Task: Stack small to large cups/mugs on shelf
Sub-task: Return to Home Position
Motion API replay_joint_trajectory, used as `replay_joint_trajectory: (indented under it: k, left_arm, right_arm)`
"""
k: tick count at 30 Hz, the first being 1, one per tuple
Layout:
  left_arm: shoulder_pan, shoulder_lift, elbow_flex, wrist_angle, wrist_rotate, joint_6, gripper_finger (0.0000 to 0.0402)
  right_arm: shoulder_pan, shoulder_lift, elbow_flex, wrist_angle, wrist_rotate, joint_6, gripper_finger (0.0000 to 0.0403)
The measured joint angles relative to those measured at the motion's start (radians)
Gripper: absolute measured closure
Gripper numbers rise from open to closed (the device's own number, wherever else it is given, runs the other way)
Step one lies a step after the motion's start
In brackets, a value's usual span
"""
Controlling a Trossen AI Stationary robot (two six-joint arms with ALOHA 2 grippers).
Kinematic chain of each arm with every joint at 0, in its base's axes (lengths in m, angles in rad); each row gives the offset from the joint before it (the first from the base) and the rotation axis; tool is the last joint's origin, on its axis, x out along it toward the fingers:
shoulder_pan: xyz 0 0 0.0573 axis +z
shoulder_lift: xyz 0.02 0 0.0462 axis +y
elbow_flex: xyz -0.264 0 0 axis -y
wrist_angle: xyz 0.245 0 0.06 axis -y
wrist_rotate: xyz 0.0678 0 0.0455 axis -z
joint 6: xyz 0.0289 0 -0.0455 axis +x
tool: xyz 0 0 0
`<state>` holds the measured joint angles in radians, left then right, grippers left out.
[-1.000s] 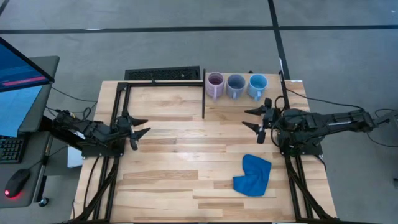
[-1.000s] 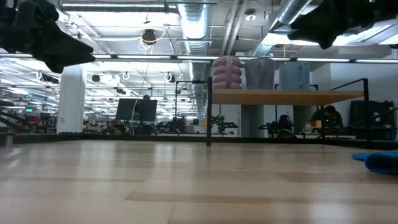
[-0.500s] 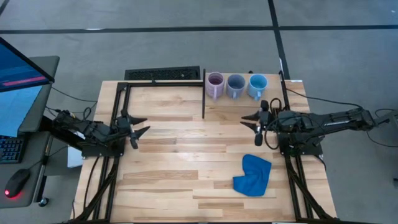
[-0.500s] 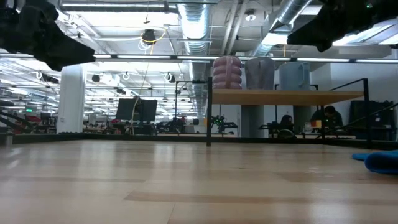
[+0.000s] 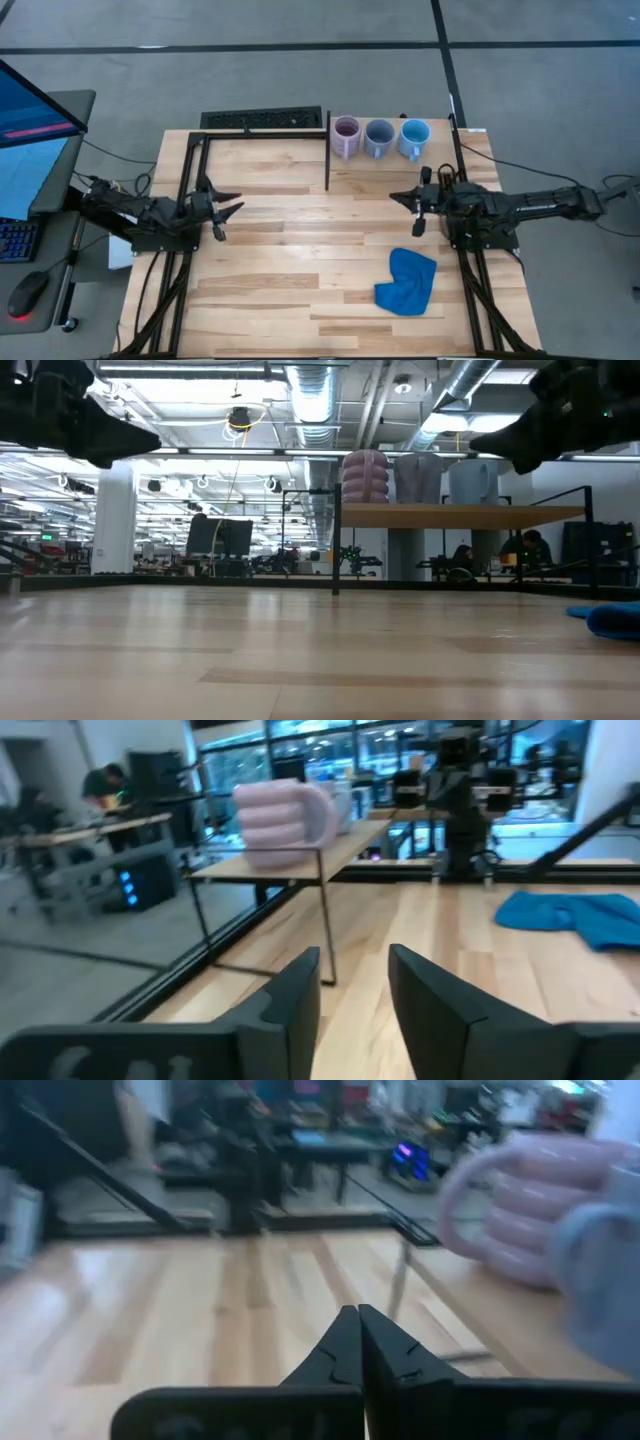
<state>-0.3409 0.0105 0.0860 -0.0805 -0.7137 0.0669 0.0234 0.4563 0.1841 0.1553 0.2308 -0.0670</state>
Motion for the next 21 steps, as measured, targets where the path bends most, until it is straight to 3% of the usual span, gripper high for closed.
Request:
replay_joint_trajectory:
  k: [7, 12, 21]
  left_arm:
    - [0.136, 0.0, 0.0, 0.029, 0.194, 0.023, 0.0346]
    - [0.266, 0.0, -0.018, 0.049, 0.238, 0.024, 0.0383]
    - [0.476, 0.002, -0.043, 0.066, 0.386, 0.021, 0.0397]
  right_arm:
    - [-0.141, -0.094, -0.071, 0.042, -0.211, 0.013, 0.0398]
    - [-0.235, -0.119, -0.106, 0.063, -0.313, 0.027, 0.04]
    - [-0.347, -0.116, -0.177, 0.112, -0.386, 0.05, 0.0401]
